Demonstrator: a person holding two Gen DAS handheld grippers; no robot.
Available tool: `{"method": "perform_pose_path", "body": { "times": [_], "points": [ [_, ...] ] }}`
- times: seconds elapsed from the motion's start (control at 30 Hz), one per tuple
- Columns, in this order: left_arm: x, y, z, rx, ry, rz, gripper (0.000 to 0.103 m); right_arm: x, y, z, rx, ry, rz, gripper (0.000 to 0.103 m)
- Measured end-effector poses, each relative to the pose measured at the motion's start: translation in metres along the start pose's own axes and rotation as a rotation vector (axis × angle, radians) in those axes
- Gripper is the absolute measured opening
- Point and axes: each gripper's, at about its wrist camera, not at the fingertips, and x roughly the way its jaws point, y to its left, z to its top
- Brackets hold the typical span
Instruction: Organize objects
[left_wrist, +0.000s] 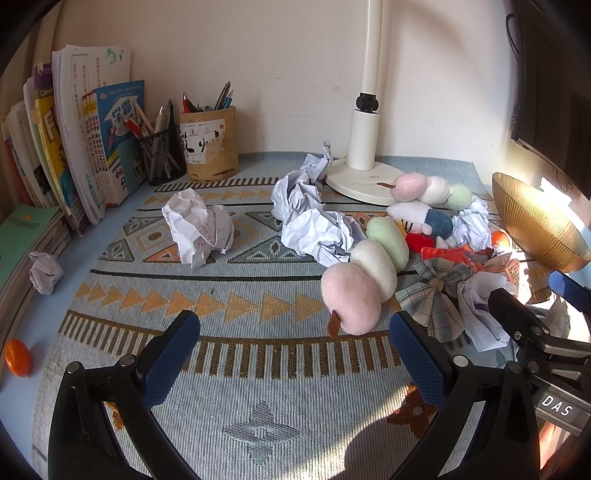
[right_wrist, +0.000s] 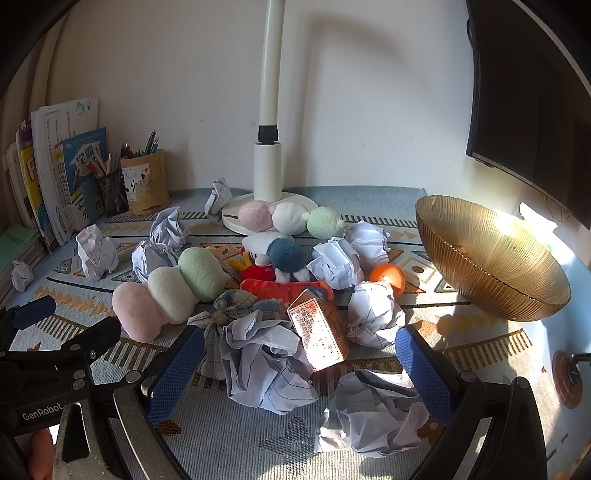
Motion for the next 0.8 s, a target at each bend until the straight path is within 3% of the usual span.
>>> {"method": "perform_pose_path", "body": {
  "times": [0.8],
  "points": [
    [0.0,-0.0002,-0.0004,0.001,0.0,0.0,0.102,0.0011,0.0,-0.0001,0.003,0.011,0.003,0.103]
  ]
}}
